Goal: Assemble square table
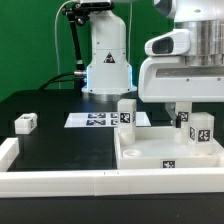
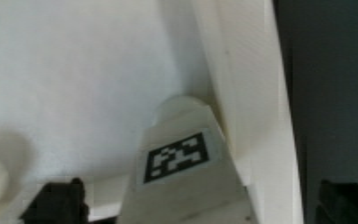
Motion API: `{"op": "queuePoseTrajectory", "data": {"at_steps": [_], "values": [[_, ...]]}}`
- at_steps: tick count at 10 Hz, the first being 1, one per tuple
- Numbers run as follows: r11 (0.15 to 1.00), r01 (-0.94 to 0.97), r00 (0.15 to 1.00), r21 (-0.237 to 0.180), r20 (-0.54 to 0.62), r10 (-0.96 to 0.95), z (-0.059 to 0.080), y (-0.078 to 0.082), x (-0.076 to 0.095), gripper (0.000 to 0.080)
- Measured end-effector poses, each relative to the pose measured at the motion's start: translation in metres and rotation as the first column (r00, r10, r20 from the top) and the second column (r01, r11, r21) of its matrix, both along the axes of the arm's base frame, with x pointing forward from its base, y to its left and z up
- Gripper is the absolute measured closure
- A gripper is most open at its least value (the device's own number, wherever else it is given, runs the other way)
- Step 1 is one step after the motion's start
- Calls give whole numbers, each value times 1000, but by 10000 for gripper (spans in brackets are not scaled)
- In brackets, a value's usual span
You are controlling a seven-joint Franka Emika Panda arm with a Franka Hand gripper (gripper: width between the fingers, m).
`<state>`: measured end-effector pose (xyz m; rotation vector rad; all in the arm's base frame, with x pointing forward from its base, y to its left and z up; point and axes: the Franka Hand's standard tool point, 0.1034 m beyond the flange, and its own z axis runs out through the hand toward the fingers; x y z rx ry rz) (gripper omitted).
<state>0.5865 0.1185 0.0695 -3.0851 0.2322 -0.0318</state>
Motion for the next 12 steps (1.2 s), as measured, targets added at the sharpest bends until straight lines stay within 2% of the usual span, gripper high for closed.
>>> {"op": "queuePoseTrajectory", "data": {"at_steps": [3, 4, 5, 6, 7, 10, 12], "values": [[987, -159, 987, -13, 20, 159, -1, -4, 1, 151], [982, -189, 982, -15, 21, 189, -1, -4, 2, 287], [983, -184, 983, -14, 21, 184, -1, -4, 1, 287], [983, -184, 983, -14, 21, 184, -1, -4, 1, 424], [983, -182, 983, -14, 21, 182, -1, -4, 1, 510], [988, -156, 987, -12, 20, 156, -1, -4, 1, 509], [1000, 11, 1000, -2, 13, -11, -1, -4, 1, 509]]}}
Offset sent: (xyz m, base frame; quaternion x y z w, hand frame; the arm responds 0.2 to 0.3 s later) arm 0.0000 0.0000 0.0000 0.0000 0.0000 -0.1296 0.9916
